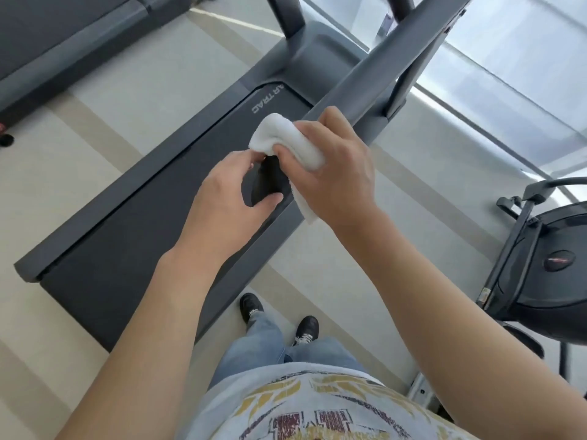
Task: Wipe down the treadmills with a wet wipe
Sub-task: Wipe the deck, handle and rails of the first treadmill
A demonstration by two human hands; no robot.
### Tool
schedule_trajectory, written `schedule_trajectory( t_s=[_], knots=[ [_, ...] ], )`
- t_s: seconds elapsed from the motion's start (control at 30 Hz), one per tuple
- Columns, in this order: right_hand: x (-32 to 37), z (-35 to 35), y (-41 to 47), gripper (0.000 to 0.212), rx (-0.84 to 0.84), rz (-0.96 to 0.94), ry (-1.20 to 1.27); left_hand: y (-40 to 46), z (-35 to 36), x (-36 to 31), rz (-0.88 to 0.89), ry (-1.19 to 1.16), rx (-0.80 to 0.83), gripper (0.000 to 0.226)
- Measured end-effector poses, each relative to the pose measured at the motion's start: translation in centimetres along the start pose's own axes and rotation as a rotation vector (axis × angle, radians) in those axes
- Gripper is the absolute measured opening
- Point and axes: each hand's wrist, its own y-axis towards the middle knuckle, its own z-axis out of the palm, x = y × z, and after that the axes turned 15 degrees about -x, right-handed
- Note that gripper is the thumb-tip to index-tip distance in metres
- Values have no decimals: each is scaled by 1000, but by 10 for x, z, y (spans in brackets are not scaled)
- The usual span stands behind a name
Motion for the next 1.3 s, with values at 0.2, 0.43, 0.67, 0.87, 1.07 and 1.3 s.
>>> schedule_trajectory(
  t_s=[0.2, 0.43, 0.67, 0.87, 1.07, 1.3],
  knots=[
    [2, 14, 3, 16, 2, -263, -137, 9, -1, 15, -58, -59, 68, 47],
    [-44, 9, 73, 36, -18, -68, -227, 21, 13, -7, 3, -88, 31, 59],
    [-13, 13, 15, 24, 28, -282, -23, 11, 23, -13, -169, -136, -12, 46],
    [-75, 5, 92, 38, -8, -144, -131, 3, 33, -26, -150, -61, -110, 54],
    [-37, 11, 52, 33, 83, -308, -18, 0, 41, -28, -252, -79, -156, 40],
    [-36, 12, 47, 33, 151, -409, 69, -2, 43, -29, -305, -91, -177, 32]
  ],
)
